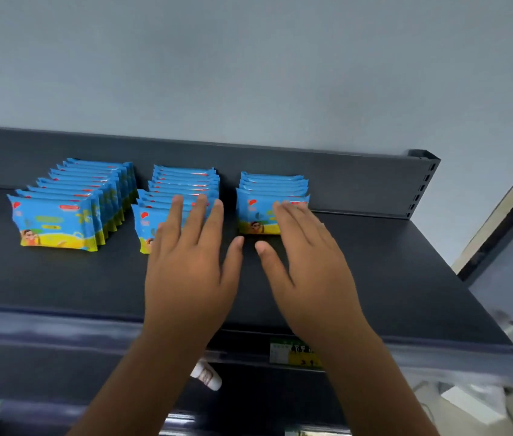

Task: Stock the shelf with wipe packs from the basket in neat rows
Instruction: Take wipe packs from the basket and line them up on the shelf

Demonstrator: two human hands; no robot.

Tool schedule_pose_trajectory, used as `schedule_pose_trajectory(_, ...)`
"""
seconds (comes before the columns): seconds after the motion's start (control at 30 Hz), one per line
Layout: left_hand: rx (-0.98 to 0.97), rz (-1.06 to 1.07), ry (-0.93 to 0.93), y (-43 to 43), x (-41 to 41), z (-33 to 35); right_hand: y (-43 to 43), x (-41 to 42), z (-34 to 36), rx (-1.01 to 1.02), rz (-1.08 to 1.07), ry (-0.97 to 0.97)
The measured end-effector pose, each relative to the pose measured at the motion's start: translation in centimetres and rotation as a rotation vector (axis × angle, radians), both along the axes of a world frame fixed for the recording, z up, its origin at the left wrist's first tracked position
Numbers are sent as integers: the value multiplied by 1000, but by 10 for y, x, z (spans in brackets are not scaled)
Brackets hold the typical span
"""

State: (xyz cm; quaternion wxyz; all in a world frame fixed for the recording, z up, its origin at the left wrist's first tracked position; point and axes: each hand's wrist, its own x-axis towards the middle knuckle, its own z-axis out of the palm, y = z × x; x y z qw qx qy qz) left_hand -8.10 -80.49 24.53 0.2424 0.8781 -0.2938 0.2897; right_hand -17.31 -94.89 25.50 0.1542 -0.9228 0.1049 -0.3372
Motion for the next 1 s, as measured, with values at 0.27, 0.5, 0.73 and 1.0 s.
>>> schedule_pose_trajectory(0.27, 131, 287, 192, 97, -41, -23, 79, -3, -22, -83, 170, 99)
schedule_pose_trajectory(0.5, 131, 568, 289, 217, -73, -43, 191, 16, -47, -69, 440, 190)
schedule_pose_trajectory(0.73, 27, 717, 356, 341, -82, -64, 325, 42, -64, -139, 697, 250)
schedule_pose_trajectory(1.0, 2, 870, 430, 503, -57, -94, 492, 94, -85, -146, 853, 336)
